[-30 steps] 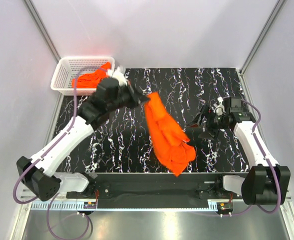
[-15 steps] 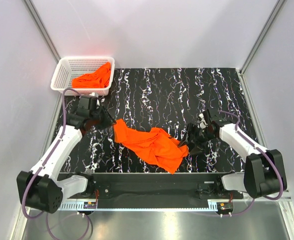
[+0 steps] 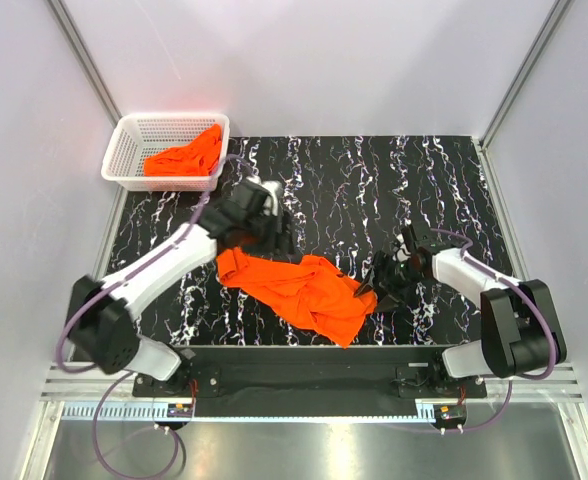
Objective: Fold and stack the t-shirts
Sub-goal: Flatten the tshirt out
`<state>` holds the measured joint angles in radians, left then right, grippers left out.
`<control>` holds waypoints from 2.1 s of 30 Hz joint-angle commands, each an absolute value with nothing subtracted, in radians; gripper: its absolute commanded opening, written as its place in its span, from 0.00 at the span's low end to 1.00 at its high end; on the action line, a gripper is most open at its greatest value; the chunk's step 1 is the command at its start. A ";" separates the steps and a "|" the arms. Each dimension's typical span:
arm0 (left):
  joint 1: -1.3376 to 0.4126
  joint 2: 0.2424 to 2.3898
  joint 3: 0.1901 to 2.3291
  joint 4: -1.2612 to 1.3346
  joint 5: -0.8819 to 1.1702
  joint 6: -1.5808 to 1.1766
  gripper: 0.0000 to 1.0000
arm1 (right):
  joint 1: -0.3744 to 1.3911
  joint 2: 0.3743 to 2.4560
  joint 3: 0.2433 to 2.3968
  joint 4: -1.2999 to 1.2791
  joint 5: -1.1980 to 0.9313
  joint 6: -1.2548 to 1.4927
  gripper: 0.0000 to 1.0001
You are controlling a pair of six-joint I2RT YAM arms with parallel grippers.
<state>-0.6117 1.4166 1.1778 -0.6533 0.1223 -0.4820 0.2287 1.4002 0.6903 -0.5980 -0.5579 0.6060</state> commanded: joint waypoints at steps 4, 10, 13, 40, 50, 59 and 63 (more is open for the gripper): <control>-0.761 1.574 1.285 -0.609 0.183 -0.428 0.76 | 0.238 1.378 0.655 -0.514 -0.587 0.658 0.66; -0.844 1.706 1.367 -0.630 0.080 -0.422 0.74 | 0.241 1.359 0.621 -0.465 -0.615 0.693 0.64; -0.853 1.747 1.377 -0.641 0.043 -0.416 0.69 | 0.242 1.353 0.617 -0.457 -0.609 0.698 0.64; -0.851 1.691 1.526 -0.767 -0.188 -0.337 0.00 | 0.242 1.384 0.728 -0.472 -0.551 0.686 0.00; -0.851 1.321 1.623 -0.905 -0.432 -0.454 0.00 | 0.160 1.172 1.210 -0.943 -0.154 0.539 0.00; -0.850 0.930 1.632 -0.873 -0.560 -0.532 0.00 | 0.138 1.049 1.718 -1.191 0.087 0.499 0.00; -0.851 0.776 1.606 -0.844 -0.565 -0.544 0.00 | 0.140 1.011 1.885 -1.246 0.112 0.515 0.00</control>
